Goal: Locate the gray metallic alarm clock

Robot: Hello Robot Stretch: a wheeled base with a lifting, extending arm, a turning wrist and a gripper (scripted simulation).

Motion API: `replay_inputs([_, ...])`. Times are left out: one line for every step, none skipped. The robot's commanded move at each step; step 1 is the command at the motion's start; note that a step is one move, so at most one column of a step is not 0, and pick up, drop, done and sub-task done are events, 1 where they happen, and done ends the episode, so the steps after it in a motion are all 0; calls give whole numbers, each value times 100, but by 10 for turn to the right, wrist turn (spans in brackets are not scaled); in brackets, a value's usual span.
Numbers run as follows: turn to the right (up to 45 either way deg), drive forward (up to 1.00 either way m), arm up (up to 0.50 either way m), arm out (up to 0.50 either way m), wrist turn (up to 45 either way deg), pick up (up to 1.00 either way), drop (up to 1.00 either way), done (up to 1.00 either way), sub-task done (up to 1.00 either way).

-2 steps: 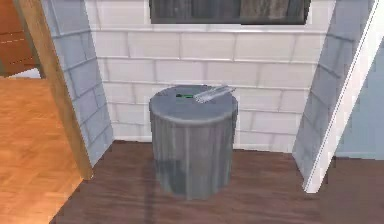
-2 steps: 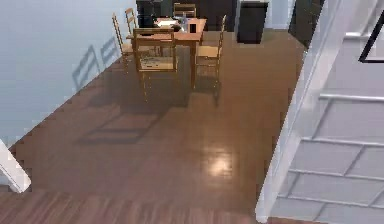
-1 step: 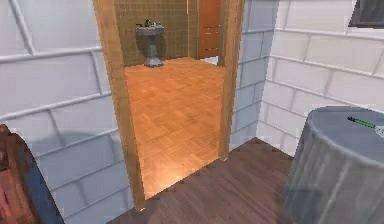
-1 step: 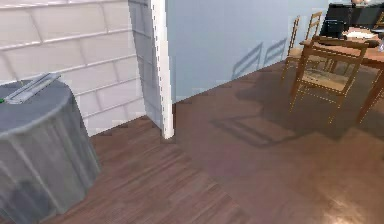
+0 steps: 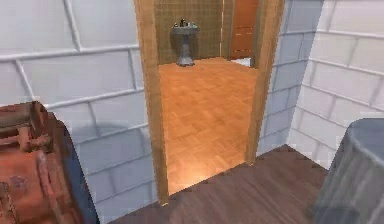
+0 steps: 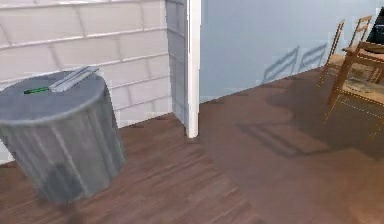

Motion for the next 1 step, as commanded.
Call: replay_inputs([0,55,0,0,0,0,0,0,0])
